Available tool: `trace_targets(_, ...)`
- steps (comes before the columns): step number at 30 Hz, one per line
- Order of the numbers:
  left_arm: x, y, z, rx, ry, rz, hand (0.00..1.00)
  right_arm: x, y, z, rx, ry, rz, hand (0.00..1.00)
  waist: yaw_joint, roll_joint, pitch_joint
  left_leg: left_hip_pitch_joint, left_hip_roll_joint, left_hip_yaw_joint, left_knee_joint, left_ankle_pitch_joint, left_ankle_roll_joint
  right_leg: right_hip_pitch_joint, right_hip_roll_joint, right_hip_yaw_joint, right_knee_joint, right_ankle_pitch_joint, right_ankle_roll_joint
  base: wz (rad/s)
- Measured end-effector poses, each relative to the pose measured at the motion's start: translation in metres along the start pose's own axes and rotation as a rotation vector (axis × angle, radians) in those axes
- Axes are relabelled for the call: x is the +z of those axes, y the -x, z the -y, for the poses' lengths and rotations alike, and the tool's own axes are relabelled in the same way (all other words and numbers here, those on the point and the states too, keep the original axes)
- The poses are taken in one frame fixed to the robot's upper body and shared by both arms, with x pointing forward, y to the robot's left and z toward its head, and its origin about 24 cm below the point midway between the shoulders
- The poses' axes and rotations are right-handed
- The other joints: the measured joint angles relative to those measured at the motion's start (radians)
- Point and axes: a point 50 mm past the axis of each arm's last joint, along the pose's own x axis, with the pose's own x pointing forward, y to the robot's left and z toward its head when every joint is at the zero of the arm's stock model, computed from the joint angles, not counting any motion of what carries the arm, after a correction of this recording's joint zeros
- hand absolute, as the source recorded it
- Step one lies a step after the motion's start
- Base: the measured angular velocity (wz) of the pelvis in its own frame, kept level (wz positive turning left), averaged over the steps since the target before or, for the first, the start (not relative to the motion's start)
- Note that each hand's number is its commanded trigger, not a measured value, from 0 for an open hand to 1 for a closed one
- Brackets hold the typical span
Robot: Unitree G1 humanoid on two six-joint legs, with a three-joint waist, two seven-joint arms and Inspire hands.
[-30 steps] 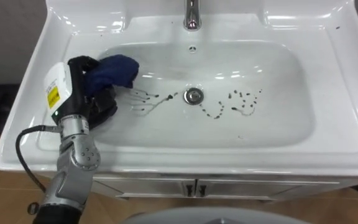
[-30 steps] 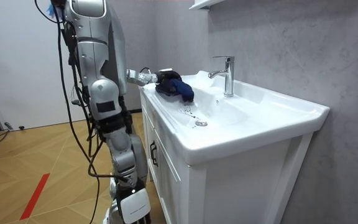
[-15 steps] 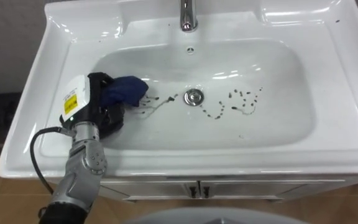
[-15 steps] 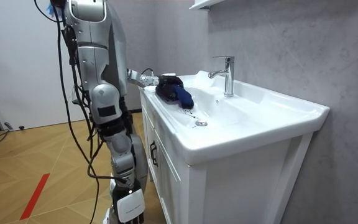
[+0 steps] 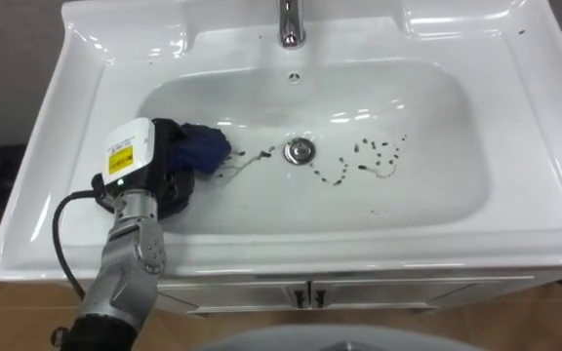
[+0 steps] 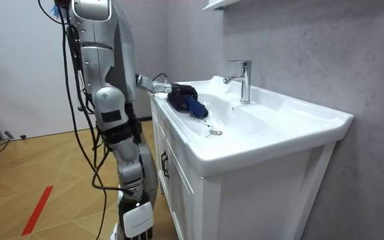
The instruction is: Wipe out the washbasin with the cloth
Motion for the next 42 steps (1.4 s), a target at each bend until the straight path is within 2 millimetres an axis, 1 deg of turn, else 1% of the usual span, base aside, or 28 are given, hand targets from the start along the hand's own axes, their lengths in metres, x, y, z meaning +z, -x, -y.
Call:
trace_targets(3,0.001,-0.004,0.001,-0.028,-0.004,-0.008,1.00,0.001,0.000,0.001,-0.008,0.026,-0.015,0.00,-0.001,0.000,-0.0024,0.000,0.000,0.003,0.002,0.000,0.000,0.000,0.000,0.003,0.001,0.000,0.000,-0.01)
trace_targets(6,0.002,-0.008,0.003,-0.071,-0.013,-0.016,1.00,0.004,0.001,0.004,-0.017,0.037,-0.015,0.00,-0.002,0.011,-0.0084,0.003,0.003,0.012,0.003,0.000,0.000,0.000,0.000,0.003,0.004,0.000,0.000,-0.05)
trace_targets(7,0.002,-0.009,0.003,-0.081,-0.015,-0.017,1.00,0.005,0.001,0.004,-0.020,0.038,-0.013,0.00,-0.004,0.014,-0.0084,0.003,0.003,0.014,0.003,0.000,0.000,0.000,0.000,0.003,0.003,0.000,0.000,0.00)
trace_targets(9,0.002,-0.012,0.004,-0.113,-0.021,-0.023,1.00,0.011,0.001,0.007,-0.040,0.042,0.003,0.00,-0.017,0.024,-0.0078,0.004,0.004,0.018,0.004,0.000,0.000,-0.003,0.000,0.003,0.003,-0.001,0.000,0.00)
trace_targets(14,0.003,-0.019,0.002,-0.162,-0.021,-0.025,1.00,0.012,0.001,0.009,-0.057,0.033,0.008,0.00,-0.023,0.031,-0.0042,0.008,0.006,0.019,0.005,0.000,0.000,0.000,0.001,0.010,0.004,-0.001,-0.001,-0.01)
trace_targets(16,0.004,-0.021,0.002,-0.181,-0.022,-0.027,1.00,0.015,0.002,0.009,-0.061,0.038,0.028,0.00,-0.040,0.034,-0.0010,0.008,0.006,0.019,0.005,0.000,0.000,0.001,0.002,0.011,0.004,-0.001,-0.001,0.00)
trace_targets(21,0.003,-0.022,0.004,-0.219,-0.026,-0.041,1.00,0.018,0.002,0.009,-0.066,0.064,0.044,0.00,-0.056,0.034,0.0000,0.018,0.007,0.031,0.001,0.000,0.000,0.003,0.003,0.028,0.004,-0.001,-0.001,-0.08)
trace_targets(24,0.006,-0.024,0.005,-0.240,-0.032,-0.034,1.00,0.018,0.002,0.008,-0.065,0.064,0.046,0.00,-0.067,0.035,0.0031,0.017,0.008,0.041,-0.001,0.000,0.000,0.000,0.003,0.030,0.003,-0.001,-0.001,-0.02)
trace_targets(27,0.009,-0.023,0.007,-0.268,-0.037,-0.024,1.00,0.018,0.003,0.008,-0.067,0.064,0.056,0.00,-0.074,0.035,0.0033,0.017,0.008,0.053,-0.004,0.000,0.000,-0.003,0.002,0.036,0.002,-0.001,-0.001,-0.05)
trace_targets(31,0.017,-0.023,0.009,-0.304,-0.045,0.003,1.00,0.017,0.003,0.008,-0.062,0.064,0.053,0.00,-0.084,0.035,0.0032,0.016,0.008,0.055,-0.006,0.000,0.000,-0.003,0.002,0.035,0.004,-0.001,0.000,-0.01)
trace_targets(37,0.022,-0.022,0.011,-0.333,-0.055,0.027,1.00,0.018,0.003,0.011,-0.059,0.069,0.060,0.00,-0.097,0.033,0.0041,0.016,0.008,0.056,-0.006,0.000,0.000,-0.003,0.002,0.037,0.003,-0.001,-0.001,0.00)
trace_targets(40,0.022,-0.022,0.011,-0.338,-0.057,0.030,1.00,0.017,0.003,0.012,-0.057,0.069,0.061,0.00,-0.099,0.032,0.0049,0.017,0.008,0.058,-0.006,0.000,0.000,-0.004,0.002,0.040,0.002,-0.001,-0.001,-0.03)
trace_targets(42,0.027,-0.024,0.010,-0.347,-0.075,0.052,1.00,0.016,0.003,0.013,-0.059,0.068,0.058,0.00,-0.099,0.032,0.0052,0.017,0.008,0.060,-0.007,0.000,0.000,-0.005,0.002,0.043,0.002,-0.001,-0.001,0.00)
